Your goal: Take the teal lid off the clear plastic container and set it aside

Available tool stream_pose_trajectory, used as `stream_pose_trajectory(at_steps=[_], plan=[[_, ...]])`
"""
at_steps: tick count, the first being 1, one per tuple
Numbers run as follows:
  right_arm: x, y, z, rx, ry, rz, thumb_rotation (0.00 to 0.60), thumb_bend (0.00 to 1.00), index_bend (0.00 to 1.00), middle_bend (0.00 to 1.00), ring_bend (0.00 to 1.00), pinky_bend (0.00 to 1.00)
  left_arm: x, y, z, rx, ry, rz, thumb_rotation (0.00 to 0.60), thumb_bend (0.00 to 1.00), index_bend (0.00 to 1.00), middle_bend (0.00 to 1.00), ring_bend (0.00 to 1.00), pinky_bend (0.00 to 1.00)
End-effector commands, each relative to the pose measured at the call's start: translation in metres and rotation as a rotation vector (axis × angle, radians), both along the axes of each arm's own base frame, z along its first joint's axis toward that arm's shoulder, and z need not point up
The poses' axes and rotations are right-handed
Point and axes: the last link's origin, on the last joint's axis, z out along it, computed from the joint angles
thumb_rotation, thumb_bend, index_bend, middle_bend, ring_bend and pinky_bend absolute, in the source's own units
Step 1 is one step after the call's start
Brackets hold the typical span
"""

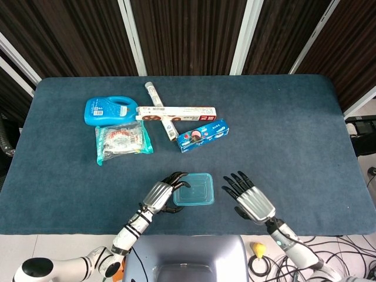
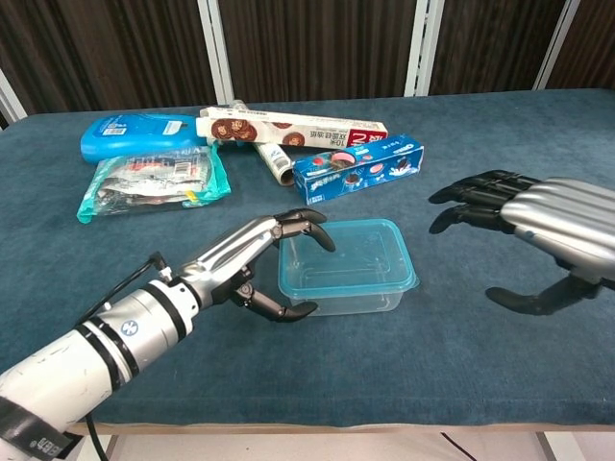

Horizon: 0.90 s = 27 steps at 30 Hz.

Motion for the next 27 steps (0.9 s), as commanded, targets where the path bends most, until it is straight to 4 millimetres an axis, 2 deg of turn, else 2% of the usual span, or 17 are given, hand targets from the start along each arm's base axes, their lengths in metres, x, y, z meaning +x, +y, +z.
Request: stream_pose_trajectory(at_steps=[1, 6, 11, 27], plan=[[0.018, -0.008, -0.021, 0.027, -0.053, 0.073, 0.6, 0.3, 0.34, 0.11, 0.0, 0.0, 0.0, 0.001, 0.001, 0.002, -0.003, 0.003, 0.6, 0.33, 0.55, 0.38, 0.2, 0.32], [0.031, -0.008, -0.037, 0.041, -0.076, 0.112, 0.6, 0.3, 0.42, 0.14, 0.0, 0.0, -0.001, 0.0, 0.003, 0.0, -0.006, 0.002, 0.6, 0.33, 0.55, 0.38, 0.21, 0.32], [0.04, -0.007, -0.044, 0.037, -0.11, 0.124, 0.6, 0.37, 0.45, 0.16, 0.0, 0.0, -0.001, 0.0, 0.004, 0.001, -0.004, 0.002, 0.6, 0.33, 0.55, 0.38, 0.21, 0.32], [0.039, -0.011, -0.047, 0.018, -0.089, 0.11, 0.6, 0.37, 0.44, 0.16, 0.01, 0.0, -0.002, 0.001, 0.005, 0.0, 0.0, 0.0, 0.6, 0.33, 0.55, 0.39, 0.21, 0.33]])
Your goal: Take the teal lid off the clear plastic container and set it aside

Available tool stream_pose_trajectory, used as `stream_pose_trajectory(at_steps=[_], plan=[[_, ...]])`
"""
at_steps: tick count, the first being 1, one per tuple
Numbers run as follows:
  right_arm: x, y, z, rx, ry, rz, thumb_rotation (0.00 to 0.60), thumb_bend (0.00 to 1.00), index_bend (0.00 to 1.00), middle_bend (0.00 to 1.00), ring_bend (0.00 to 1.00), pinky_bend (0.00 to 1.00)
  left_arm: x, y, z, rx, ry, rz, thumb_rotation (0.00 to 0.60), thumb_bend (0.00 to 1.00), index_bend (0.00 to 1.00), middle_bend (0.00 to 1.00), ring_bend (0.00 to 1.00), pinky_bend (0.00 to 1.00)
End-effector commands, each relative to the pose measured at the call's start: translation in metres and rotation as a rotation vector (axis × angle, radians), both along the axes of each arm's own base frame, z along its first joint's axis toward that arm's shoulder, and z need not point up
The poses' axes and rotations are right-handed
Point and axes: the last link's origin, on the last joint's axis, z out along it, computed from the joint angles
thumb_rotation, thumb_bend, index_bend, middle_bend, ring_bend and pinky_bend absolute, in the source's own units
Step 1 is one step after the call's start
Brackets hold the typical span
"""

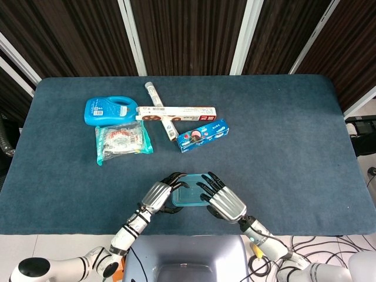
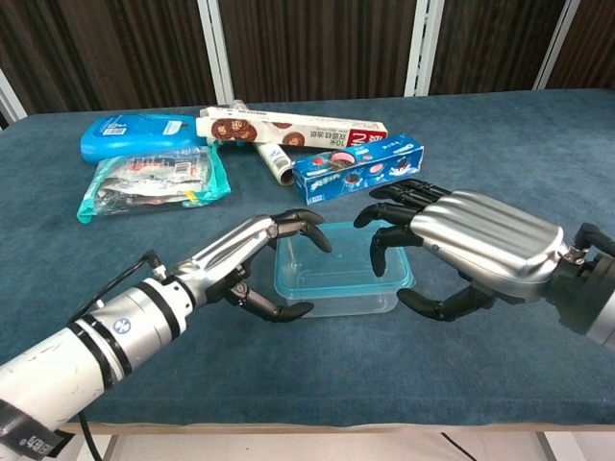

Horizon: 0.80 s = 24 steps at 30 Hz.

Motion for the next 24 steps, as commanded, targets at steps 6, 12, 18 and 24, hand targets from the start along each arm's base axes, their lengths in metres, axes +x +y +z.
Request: stream_pose_trajectory(at_steps=[6, 12, 18, 24], plan=[[-0.003, 0.0004, 0.0004, 0.0, 0.005, -0.003, 0.6, 0.37, 0.43, 0.16, 0.01, 0.0, 0.0, -0.0003, -0.0006, -0.003, 0.001, -0.002, 0.6, 0.33, 0.54, 0.39, 0.21, 0.32], [-0.0044, -0.0021, -0.0015, 0.001, 0.003, -0.019, 0.6, 0.37, 0.44, 0.16, 0.01, 0.0, -0.0001, 0.0001, -0.0003, -0.003, 0.003, -0.004, 0.6, 0.32, 0.54, 0.39, 0.21, 0.33], [-0.0037, -0.0028, -0.0014, -0.003, -0.002, -0.02, 0.6, 0.37, 0.45, 0.16, 0.01, 0.0, -0.0009, -0.0003, -0.0011, -0.008, 0.007, -0.004, 0.6, 0.32, 0.55, 0.39, 0.22, 0.33], [-0.003, -0.0039, -0.0003, -0.007, -0.009, -0.028, 0.6, 0.37, 0.47, 0.16, 0.01, 0.0, -0.001, -0.0005, -0.0011, -0.01, 0.01, -0.006, 0.6, 0.32, 0.55, 0.39, 0.22, 0.33]])
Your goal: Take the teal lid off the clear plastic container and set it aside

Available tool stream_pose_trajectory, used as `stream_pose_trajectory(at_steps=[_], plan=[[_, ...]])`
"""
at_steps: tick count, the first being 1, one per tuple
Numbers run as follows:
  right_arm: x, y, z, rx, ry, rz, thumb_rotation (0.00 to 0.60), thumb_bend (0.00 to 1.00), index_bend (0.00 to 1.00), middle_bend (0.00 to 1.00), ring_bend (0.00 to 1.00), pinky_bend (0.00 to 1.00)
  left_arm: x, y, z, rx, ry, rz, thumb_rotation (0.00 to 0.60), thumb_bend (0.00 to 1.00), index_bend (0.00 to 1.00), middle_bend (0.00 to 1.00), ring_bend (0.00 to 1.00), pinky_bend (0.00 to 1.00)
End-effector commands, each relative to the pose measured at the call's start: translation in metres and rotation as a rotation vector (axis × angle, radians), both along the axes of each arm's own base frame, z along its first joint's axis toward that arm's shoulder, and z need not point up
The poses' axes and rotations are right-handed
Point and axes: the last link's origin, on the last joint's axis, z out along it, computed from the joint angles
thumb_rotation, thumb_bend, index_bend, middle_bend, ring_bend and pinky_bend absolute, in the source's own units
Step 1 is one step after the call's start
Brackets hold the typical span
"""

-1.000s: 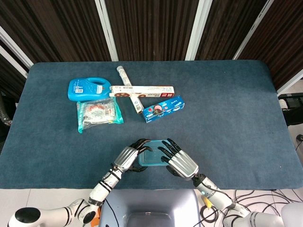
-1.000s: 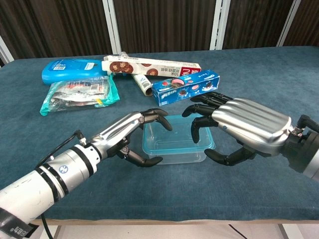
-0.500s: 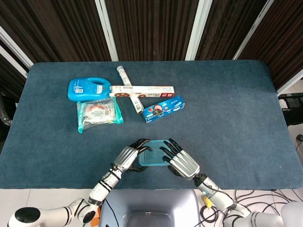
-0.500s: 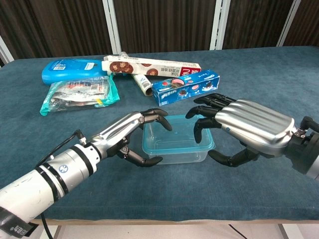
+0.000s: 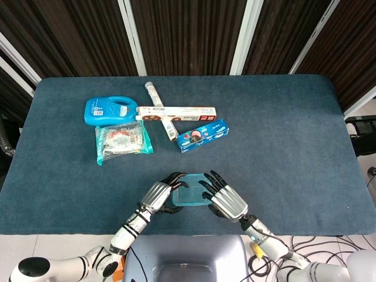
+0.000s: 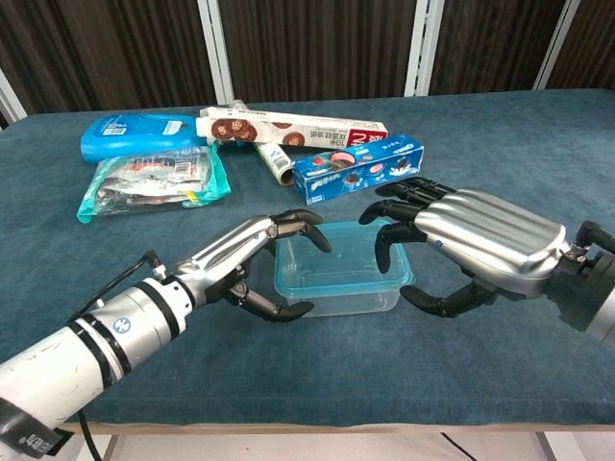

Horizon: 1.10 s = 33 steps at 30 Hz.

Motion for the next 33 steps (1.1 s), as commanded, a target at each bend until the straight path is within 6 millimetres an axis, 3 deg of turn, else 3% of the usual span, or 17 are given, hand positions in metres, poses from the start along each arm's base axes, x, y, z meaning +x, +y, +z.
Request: stream_pose_trajectory(at_steps=[1, 33], plan=[[0.0, 0.0, 0.0, 0.001, -0.002, -0.003, 0.6, 0.37, 0.47, 0.16, 0.01, 0.0, 0.0, 0.0, 0.0, -0.002, 0.002, -0.003, 0.6, 0.32, 0.55, 0.39, 0.22, 0.33], [0.017, -0.005, 0.01, -0.032, -0.032, -0.002, 0.6, 0.37, 0.46, 0.16, 0.01, 0.0, -0.002, -0.004, 0.0, 0.002, 0.03, -0.025, 0.6, 0.32, 0.55, 0.4, 0.23, 0.34]])
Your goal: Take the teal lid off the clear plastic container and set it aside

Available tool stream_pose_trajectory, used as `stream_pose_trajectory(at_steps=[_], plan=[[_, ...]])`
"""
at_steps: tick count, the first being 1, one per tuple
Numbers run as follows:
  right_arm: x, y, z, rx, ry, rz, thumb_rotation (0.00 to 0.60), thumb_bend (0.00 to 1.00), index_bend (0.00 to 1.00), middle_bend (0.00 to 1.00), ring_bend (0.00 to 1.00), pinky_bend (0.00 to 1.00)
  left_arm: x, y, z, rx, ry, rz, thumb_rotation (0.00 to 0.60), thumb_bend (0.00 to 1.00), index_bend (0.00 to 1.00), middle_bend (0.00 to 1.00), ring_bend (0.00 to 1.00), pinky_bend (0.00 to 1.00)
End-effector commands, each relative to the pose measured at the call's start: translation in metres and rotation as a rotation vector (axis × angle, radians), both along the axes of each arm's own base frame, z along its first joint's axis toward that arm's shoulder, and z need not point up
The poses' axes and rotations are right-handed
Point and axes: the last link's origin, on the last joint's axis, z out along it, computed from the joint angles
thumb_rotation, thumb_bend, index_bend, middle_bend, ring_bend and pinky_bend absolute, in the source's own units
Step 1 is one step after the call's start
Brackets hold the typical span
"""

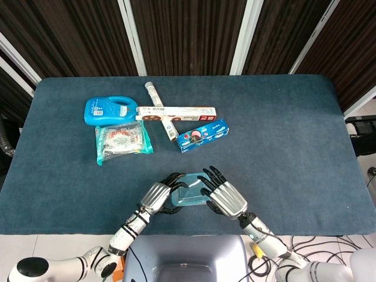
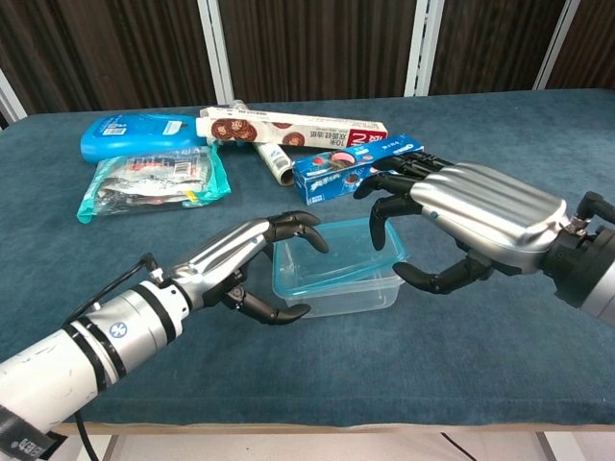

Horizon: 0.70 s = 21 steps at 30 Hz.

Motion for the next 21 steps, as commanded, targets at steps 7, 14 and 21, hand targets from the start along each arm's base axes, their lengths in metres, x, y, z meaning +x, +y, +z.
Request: stream_pose_trajectory(at_steps=[7, 14, 21], plan=[[0.004, -0.005, -0.011, 0.009, -0.004, 0.002, 0.6, 0.37, 0.44, 0.16, 0.01, 0.0, 0.0, 0.0, 0.003, 0.003, -0.001, -0.006, 0.6, 0.32, 0.55, 0.4, 0.23, 0.34], [0.008, -0.007, -0.012, 0.0, -0.033, 0.016, 0.6, 0.37, 0.44, 0.16, 0.01, 0.0, -0.001, 0.001, 0.004, 0.001, 0.002, -0.006, 0.6, 0.32, 0.55, 0.41, 0.24, 0.34], [0.011, -0.008, -0.013, -0.002, -0.037, 0.02, 0.6, 0.37, 0.43, 0.16, 0.01, 0.0, -0.002, 0.0, 0.005, 0.005, 0.009, -0.015, 0.6, 0.33, 0.55, 0.41, 0.25, 0.35]])
